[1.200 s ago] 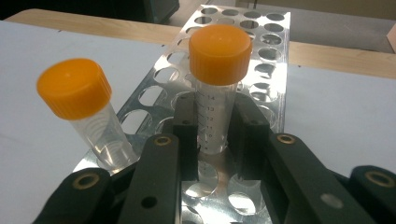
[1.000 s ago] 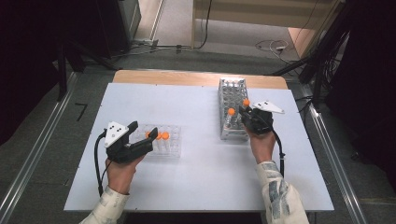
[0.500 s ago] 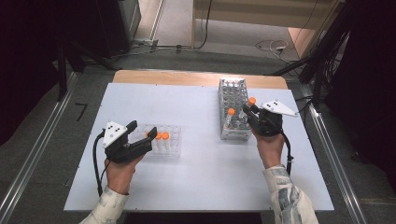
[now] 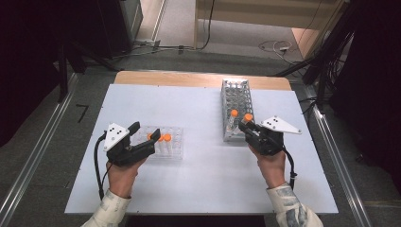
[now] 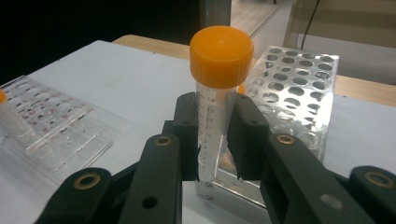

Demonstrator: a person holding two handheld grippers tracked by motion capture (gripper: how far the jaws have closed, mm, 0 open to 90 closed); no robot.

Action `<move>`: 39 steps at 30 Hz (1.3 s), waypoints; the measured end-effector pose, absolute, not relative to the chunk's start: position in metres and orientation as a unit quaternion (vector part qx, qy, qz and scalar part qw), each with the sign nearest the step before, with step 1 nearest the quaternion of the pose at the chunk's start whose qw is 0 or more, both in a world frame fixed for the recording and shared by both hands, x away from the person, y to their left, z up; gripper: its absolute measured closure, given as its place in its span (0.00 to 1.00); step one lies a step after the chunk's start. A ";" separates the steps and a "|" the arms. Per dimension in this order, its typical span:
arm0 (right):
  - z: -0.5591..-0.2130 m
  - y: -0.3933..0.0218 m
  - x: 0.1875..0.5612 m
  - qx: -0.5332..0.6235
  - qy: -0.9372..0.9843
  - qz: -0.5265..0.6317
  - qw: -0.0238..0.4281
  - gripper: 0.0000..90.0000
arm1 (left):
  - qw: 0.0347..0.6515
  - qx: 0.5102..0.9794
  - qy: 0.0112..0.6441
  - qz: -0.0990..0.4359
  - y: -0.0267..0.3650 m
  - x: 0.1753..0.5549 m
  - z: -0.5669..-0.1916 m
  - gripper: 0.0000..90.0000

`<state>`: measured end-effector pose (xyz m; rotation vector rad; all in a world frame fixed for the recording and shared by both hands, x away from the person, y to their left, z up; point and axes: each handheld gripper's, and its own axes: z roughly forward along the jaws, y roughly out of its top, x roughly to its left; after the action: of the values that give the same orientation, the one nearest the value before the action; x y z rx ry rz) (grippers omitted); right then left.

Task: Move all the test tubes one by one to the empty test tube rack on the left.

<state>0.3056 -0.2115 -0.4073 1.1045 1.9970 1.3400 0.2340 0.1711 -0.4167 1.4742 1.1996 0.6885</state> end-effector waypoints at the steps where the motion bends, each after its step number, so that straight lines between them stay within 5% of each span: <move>1: -0.408 -0.210 0.304 0.402 0.733 0.492 0.242 0.81 | 0.532 0.617 0.503 0.289 0.171 0.234 -0.416 0.26; 39: -0.447 -0.127 0.258 0.286 0.817 0.472 0.170 0.80 | 0.551 0.684 0.412 0.243 0.112 0.212 -0.416 0.27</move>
<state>0.2577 -0.1265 -0.4471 0.8124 2.3195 1.3399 0.2124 0.1116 -0.4160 1.6180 0.9749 0.5755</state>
